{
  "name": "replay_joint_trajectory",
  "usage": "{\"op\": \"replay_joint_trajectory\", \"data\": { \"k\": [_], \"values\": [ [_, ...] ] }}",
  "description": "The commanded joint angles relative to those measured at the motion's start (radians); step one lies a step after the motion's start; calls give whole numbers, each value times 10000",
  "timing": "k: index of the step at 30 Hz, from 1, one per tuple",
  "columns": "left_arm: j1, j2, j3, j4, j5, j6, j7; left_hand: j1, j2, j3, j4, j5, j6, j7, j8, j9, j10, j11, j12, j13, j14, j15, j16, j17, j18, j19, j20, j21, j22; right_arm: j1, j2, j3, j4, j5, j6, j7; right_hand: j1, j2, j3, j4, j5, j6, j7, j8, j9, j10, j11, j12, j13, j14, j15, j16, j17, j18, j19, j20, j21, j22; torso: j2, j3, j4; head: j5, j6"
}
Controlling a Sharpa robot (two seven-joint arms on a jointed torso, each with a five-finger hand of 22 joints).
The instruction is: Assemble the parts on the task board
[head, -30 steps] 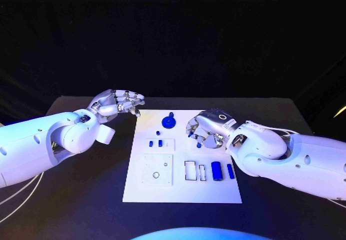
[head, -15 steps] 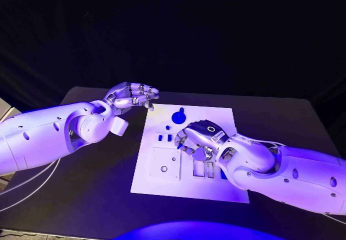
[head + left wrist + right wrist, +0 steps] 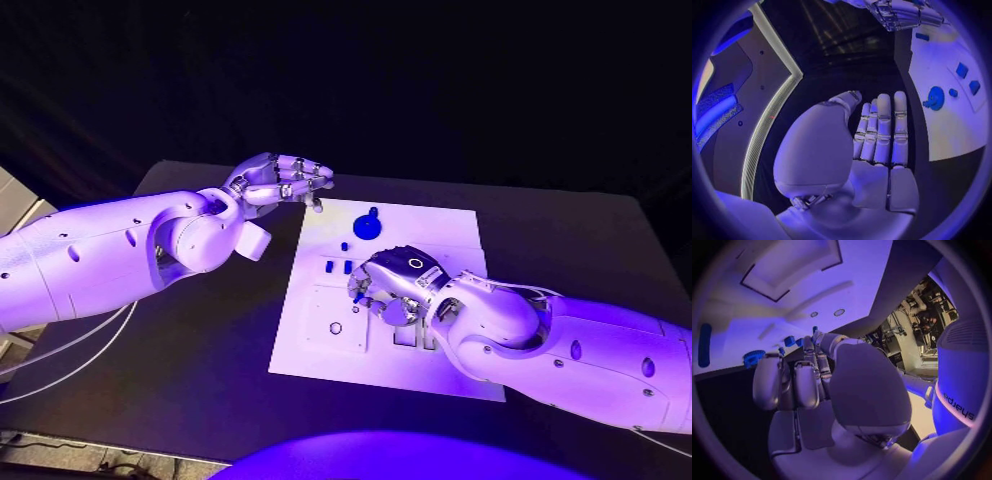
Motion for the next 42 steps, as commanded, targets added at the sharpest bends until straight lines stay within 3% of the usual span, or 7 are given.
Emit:
{"op": "replay_joint_trajectory", "data": {
  "k": [1,7,15,25,42],
  "values": [
    [3,30,9,22,74,132,38,90,32,14,-52,-22,19,50,-42,-11,-45,30,-52,-20,-81,10,51,18,95,-9,-2,46,24,-23,28,-6,-13,-172,368,62,-53,84,-10,-58,36,42,29,24,9,455,-358,-16,9,400,-67,35,10,-28,35,-16,4,1112,3,4,11,39,-48],
    [3,32,9,19,74,142,22,90,32,14,-52,-22,19,50,-42,-11,-45,30,-52,-20,-81,10,51,18,95,-9,-2,46,24,-37,21,-24,-44,-180,559,49,-53,84,-10,-58,36,42,29,24,9,455,-358,-16,9,400,-67,35,10,-28,35,-16,4,1112,3,-7,-2,76,-105],
    [3,37,9,16,74,172,4,90,32,14,-52,-22,19,50,-42,-11,-45,30,-52,-20,-81,10,51,18,95,-9,-2,46,24,-75,72,-40,-131,-292,574,-57,-72,84,-5,-67,37,40,35,22,16,456,-353,-28,8,400,-63,36,8,-29,36,-14,8,1116,1,6,4,105,-139],
    [3,35,9,19,74,217,-28,88,35,10,-50,-22,18,55,-51,-15,-51,36,-72,-27,-95,15,59,30,94,-27,2,57,43,-116,143,-46,-201,-382,615,-107,-74,84,-2,-71,39,39,36,22,18,457,-353,-31,8,403,-63,45,24,-31,40,-13,21,1122,2,-4,6,62,-191],
    [3,37,9,22,74,256,-68,86,35,9,-48,-22,17,56,-52,-15,-52,37,-74,-28,-96,16,60,32,94,-29,3,58,45,-166,277,-54,-321,-530,805,-300,-98,82,8,-91,42,35,43,20,28,458,-347,-50,7,401,-60,42,12,-26,30,-8,-10,1112,-1,-2,5,110,-204]
  ]
}}
